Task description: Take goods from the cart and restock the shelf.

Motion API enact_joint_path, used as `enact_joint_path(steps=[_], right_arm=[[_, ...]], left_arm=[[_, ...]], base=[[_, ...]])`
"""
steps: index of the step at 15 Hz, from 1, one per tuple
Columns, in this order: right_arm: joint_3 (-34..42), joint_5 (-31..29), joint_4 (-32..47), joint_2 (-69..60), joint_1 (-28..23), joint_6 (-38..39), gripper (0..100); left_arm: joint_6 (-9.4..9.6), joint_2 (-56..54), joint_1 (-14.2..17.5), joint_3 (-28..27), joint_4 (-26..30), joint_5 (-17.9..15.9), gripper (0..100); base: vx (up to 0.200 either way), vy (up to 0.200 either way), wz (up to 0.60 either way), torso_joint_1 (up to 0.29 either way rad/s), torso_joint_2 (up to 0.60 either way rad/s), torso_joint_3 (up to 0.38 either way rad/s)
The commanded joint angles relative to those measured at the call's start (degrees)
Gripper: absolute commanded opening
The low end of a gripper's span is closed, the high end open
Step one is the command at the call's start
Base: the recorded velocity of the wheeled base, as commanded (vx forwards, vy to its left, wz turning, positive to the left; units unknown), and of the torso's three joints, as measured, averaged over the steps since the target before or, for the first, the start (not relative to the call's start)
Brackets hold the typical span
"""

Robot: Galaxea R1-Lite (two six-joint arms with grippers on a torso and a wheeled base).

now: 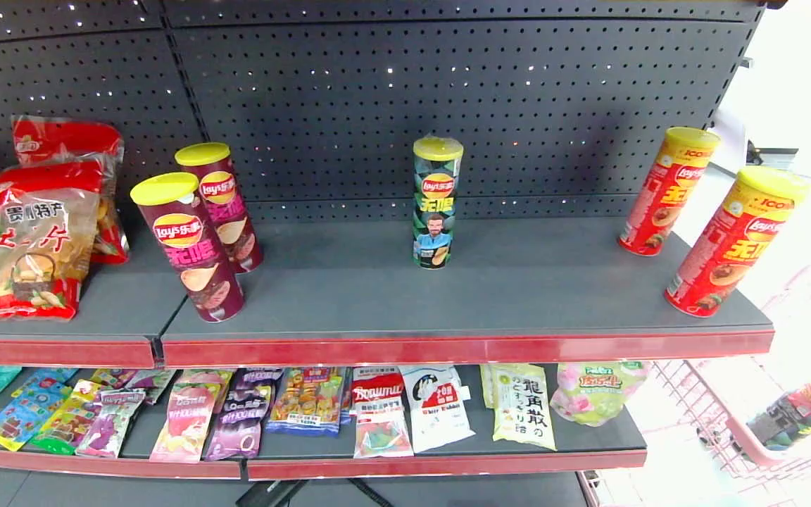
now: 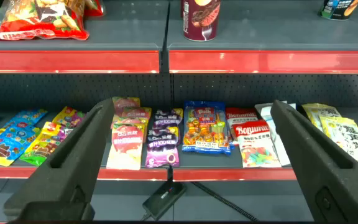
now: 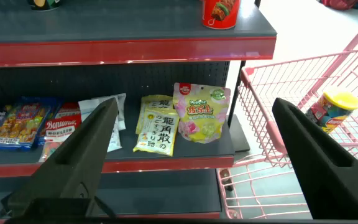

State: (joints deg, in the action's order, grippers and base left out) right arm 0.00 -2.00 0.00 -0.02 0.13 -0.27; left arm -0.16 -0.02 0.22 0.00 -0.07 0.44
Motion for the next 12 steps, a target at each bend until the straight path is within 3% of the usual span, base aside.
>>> enact_joint_path(steps=[1,5,12], right_arm=[[0.0,0.0,0.0,0.0,0.0,0.0,100],[0.0,0.1,0.0,0.0,0.0,0.0,100],[0.0,0.2,0.0,0.0,0.0,0.0,100]], left_arm=[[-0.02,0.0,0.0,0.0,0.0,0.0,100],[-0.02,0.0,0.0,0.0,0.0,0.0,100],[-0.02,0.0,0.0,0.0,-0.1,0.0,100]], base=[[0.000,0.000,0.00,0.000,0.00,0.000],[0.000,0.000,0.00,0.000,0.00,0.000],[0.000,-0.200,0.00,0.005,0.00,0.002]])
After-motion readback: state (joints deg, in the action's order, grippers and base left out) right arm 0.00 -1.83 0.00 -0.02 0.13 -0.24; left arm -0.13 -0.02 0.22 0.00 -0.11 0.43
